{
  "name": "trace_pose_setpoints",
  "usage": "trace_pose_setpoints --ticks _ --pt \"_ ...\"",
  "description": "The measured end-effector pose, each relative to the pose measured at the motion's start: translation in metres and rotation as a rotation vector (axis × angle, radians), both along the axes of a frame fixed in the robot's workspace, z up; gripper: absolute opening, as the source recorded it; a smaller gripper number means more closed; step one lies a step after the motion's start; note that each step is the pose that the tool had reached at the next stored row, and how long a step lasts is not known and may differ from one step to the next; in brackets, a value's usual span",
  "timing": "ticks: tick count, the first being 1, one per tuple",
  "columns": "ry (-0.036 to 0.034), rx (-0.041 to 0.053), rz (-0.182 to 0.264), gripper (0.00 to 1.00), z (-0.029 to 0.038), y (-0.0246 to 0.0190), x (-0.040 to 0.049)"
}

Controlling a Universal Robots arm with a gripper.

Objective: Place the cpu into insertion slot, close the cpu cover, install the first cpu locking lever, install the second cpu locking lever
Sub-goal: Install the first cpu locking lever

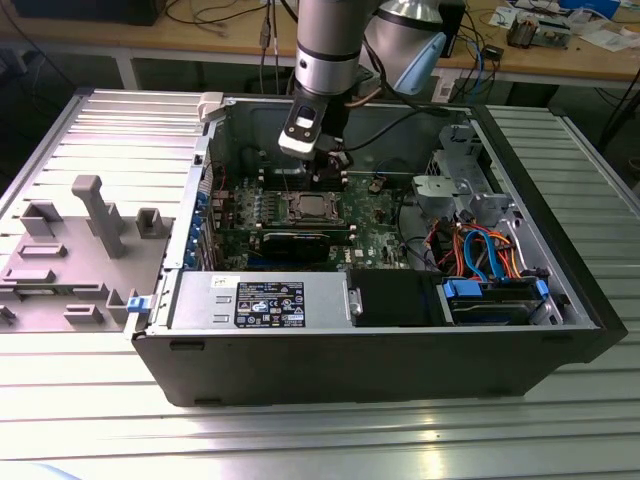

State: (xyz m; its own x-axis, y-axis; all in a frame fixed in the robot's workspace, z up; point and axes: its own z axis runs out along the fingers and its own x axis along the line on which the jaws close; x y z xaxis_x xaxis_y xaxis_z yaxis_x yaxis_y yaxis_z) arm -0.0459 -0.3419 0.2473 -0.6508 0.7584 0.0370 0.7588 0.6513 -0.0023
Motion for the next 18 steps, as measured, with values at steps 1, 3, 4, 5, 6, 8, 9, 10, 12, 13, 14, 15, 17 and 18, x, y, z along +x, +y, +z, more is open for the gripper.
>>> trace_pose_setpoints --ticks 1,3,4,5,6,8,9,10,12,13,14,15,17,18 --pt "-0.0001 0.0002 0.031 0.11 -0.0001 0.0000 0.0001" --pt "0.0000 0.0001 0.032 0.11 -0.0001 0.0000 0.0002" --pt "0.0000 0.0001 0.032 0.11 0.0000 0.0000 0.0002" --pt "0.0000 0.0001 0.032 0.11 0.0000 0.0000 0.0002" --pt "0.0000 0.0001 0.032 0.11 -0.0001 0.0000 0.0002" --pt "0.0000 0.0001 0.032 0.11 -0.0001 0.0000 0.0002" --pt "0.0000 0.0001 0.032 0.11 0.0000 0.0000 0.0003" --pt "0.0000 0.0001 0.033 0.11 0.0000 0.0000 0.0003" --pt "0.0000 0.0002 0.047 0.11 -0.0001 -0.0004 0.0000" --pt "-0.0001 0.0002 0.053 0.11 -0.0001 -0.0004 0.0000" --pt "-0.0001 0.0003 0.057 0.11 -0.0001 -0.0004 0.0000" --pt "0.0000 0.0001 0.063 0.11 -0.0001 -0.0004 0.0000" --pt "0.0000 0.0000 0.080 0.11 0.0000 -0.0004 -0.0001" --pt "-0.0001 0.0000 0.106 0.11 0.0000 -0.0004 -0.0001"
